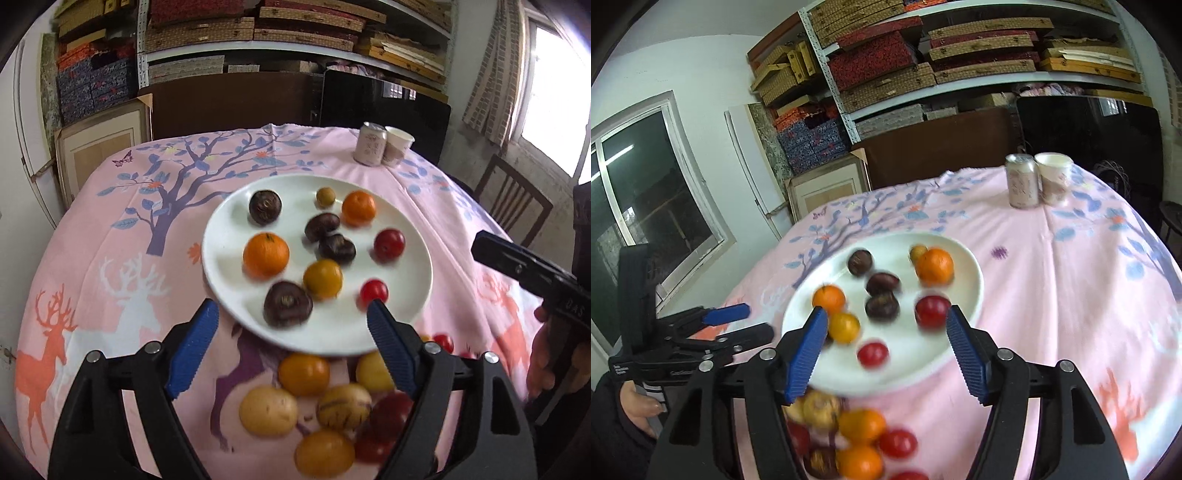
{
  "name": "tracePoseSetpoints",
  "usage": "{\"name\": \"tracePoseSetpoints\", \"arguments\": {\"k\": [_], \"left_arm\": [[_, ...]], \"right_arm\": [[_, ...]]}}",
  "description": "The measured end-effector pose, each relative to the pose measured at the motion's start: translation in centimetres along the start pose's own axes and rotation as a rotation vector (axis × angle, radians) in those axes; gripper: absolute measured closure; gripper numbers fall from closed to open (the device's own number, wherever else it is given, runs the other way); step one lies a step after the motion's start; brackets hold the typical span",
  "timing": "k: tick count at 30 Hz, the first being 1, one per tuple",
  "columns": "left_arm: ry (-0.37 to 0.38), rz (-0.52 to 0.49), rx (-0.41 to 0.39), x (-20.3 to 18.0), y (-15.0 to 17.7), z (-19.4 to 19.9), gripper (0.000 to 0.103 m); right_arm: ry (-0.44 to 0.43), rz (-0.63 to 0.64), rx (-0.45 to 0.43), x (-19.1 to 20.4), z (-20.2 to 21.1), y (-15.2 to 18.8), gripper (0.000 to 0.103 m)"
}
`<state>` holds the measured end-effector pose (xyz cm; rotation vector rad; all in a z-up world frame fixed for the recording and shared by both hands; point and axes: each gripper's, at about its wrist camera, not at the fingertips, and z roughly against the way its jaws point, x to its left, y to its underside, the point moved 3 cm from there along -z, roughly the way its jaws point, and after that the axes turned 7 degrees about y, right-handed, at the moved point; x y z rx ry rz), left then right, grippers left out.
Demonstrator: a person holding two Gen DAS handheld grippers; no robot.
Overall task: Organize fruits
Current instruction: 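Move both open tools back toward the fruit cluster, then grasp the large pale yellow fruit with the left tool while the right tool grasps a red tomato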
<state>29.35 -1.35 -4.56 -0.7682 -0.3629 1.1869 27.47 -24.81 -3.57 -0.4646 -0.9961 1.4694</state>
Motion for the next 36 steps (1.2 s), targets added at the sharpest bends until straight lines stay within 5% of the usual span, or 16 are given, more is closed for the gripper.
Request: {"name": "tracePoseSetpoints", "arguments": {"k": [7,12,17,27,36], "left_arm": [[-0.026,-0.073,0.053,-1.8,7.9,3.2,0.023],[-0.057,-0.055,0.1,-1.6,10.4,2.7,0.023],[-0.121,-0.087,0.131,-2.1,10.6,1.6,0.024],[-0.058,-0.128,0.171,-3.0,10.0,-0.9,0.058],[-0.028,-0.116,0.104,-3.2,10.0,0.3,0.061]], "right_arm": [[0.056,-0.094,0.059,-3.5,2.8,5.9,0.035],[0.053,-0.111,0.062,-3.9,4.0,7.5,0.035],[0.056,-0.131,0.089,-4.5,4.0,8.3,0.035],[0.031,-0.147,0.109,-4.8,3.6,8.4,0.035],[0.02,-0.149,0.106,-4.9,3.6,8.4,0.035]]}}
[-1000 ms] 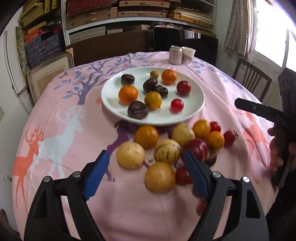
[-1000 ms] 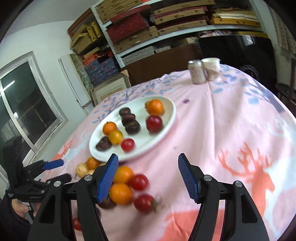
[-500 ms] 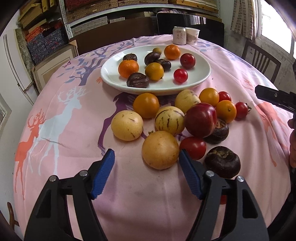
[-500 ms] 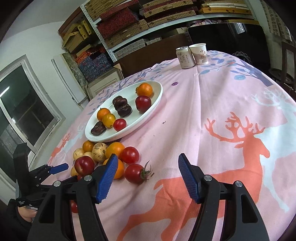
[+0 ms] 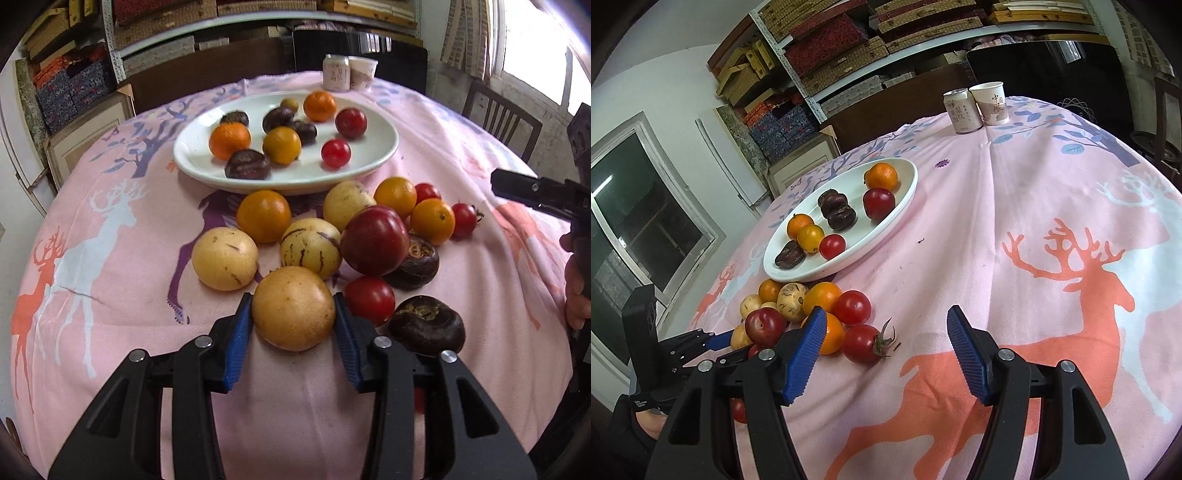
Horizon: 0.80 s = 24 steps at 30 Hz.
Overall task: Organize fruits
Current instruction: 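Grasp the large pale yellow fruit with the left tool while the right tool grasps a red tomato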
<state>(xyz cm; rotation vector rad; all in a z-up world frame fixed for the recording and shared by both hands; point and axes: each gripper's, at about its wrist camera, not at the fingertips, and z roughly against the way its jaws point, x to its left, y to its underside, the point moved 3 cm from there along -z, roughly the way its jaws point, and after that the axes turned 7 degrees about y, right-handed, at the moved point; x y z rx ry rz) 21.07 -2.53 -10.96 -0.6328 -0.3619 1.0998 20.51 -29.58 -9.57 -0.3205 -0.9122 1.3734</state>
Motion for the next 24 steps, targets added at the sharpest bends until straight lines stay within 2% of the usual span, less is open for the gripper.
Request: {"name": "tracePoseSetpoints", "arguments": {"k": [5,9,13,15,24], "left_arm": [[-0.001,0.069,-0.072,0.9,0.9,2.0,0.061],[-0.003,0.119,-0.077,2.1,1.4,2.5,0.061],[0.0,0.112,-0.074,2.1,1.5,2.6,0.061],[0.007,0.113,-0.072,2.1,1.6,2.5,0.061],[0.02,0.121,-0.066,2.2,1.6,2.3,0.061]], "right_arm": [[0.019,0.043,0.018,0.6,-0.1,0.4,0.035],[0.082,0.19,0.066,2.9,-0.7,1.6,0.036],[0.156,0.29,0.126,4.4,-2.1,2.3,0.053],[0.18,0.312,0.153,4.7,-2.7,2.4,0.055],[0.279,0.436,0.12,6.8,-3.5,1.6,0.057]]}}
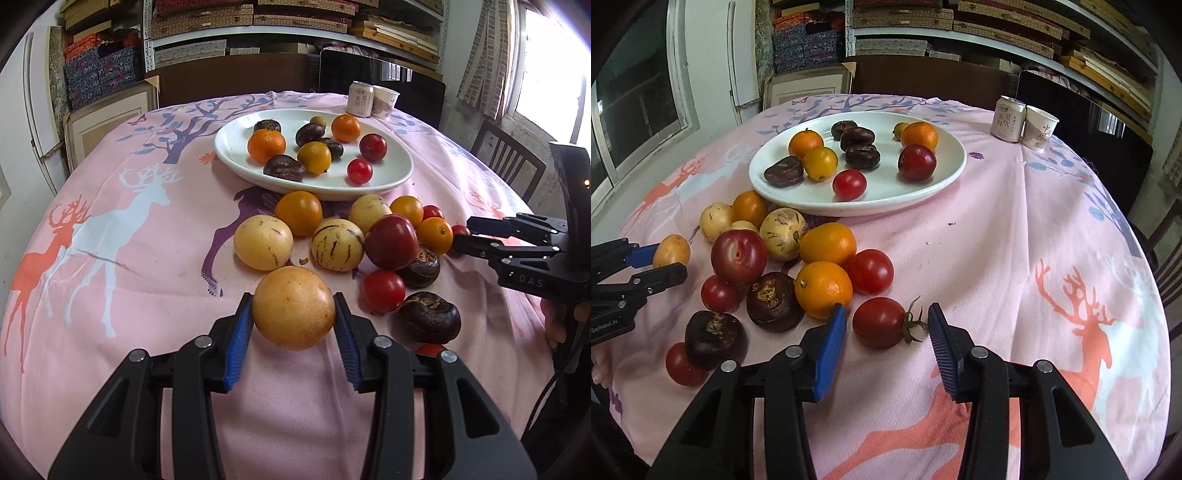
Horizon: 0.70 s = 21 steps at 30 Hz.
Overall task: Organize fruits
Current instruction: 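Grasp the large pale yellow fruit with the left tool while the right tool grasps a red tomato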
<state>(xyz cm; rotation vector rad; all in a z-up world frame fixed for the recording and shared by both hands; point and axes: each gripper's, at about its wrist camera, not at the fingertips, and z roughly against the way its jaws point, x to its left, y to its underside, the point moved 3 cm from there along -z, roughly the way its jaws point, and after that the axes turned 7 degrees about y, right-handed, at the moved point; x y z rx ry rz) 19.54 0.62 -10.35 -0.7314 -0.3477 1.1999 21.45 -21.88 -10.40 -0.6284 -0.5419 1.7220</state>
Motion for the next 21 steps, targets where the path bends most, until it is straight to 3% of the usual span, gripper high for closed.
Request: {"name": "tracePoseSetpoints", "arguments": {"k": [6,21], "left_arm": [[0.013,0.006,-0.002,0.1,0.0,0.0,0.061],[0.017,0.016,-0.009,0.2,0.0,0.2,0.061]], "right_arm": [[0.003,0.041,0.065,0.2,-1.5,-0.1,0.064],[-0.07,-0.06,-0.013,-1.5,1.3,1.5,0.066]]}}
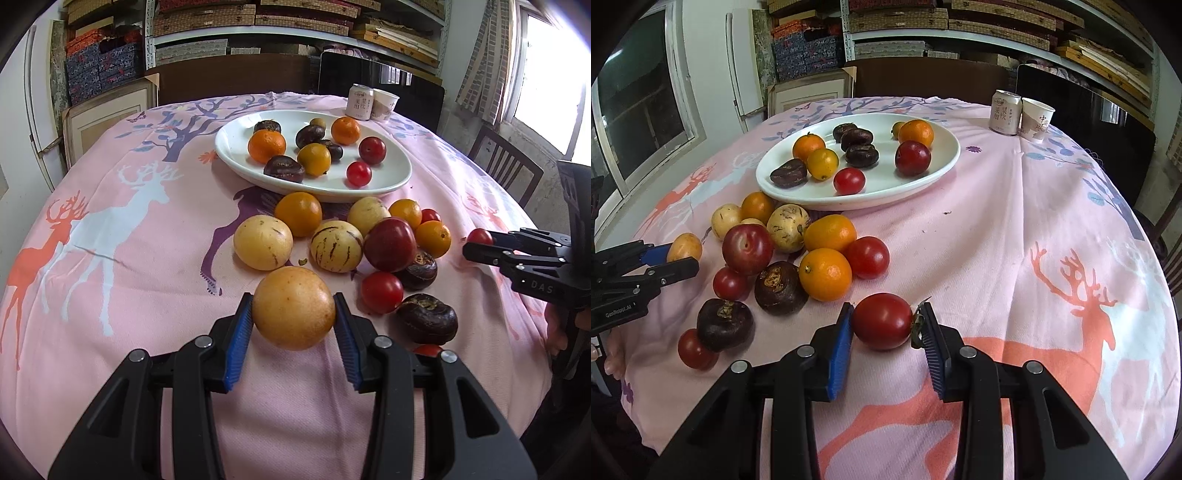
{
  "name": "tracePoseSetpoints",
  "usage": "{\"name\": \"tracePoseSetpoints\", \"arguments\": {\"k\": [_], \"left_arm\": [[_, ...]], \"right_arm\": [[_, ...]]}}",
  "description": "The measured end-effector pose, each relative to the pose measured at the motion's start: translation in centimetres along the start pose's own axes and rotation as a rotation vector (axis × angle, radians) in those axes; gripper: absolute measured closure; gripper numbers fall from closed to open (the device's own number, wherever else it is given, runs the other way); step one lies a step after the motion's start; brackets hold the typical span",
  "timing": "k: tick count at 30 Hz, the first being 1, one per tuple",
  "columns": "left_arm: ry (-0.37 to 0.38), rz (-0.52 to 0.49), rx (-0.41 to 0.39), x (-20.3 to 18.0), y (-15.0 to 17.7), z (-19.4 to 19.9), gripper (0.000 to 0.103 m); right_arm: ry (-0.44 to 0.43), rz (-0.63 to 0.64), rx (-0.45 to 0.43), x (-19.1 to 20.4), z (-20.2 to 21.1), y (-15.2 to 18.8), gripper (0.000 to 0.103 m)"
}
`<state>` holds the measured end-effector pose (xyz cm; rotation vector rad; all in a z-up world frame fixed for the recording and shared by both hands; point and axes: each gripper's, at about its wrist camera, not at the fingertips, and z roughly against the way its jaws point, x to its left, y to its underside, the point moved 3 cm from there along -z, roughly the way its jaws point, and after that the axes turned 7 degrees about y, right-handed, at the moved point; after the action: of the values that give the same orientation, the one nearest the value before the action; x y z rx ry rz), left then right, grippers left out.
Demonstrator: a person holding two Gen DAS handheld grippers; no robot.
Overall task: Organize fruits
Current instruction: 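Grasp the large pale yellow fruit with the left tool while the right tool grasps a red tomato, then place the yellow fruit on the plate with the left tool while the right tool places the tomato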
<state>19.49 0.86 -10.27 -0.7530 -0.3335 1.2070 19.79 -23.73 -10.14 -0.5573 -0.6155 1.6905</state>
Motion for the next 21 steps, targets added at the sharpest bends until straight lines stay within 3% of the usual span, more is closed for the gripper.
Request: {"name": "tracePoseSetpoints", "arguments": {"k": [15,21], "left_arm": [[-0.01,-0.012,-0.065,-0.3,-0.5,2.3,0.061],[-0.023,-0.038,-0.113,-0.4,-2.8,3.7,0.061]], "right_arm": [[0.003,-0.058,-0.075,-2.8,3.5,-0.3,0.066],[-0.024,-0.05,-0.115,-2.4,3.9,-2.1,0.066]]}}
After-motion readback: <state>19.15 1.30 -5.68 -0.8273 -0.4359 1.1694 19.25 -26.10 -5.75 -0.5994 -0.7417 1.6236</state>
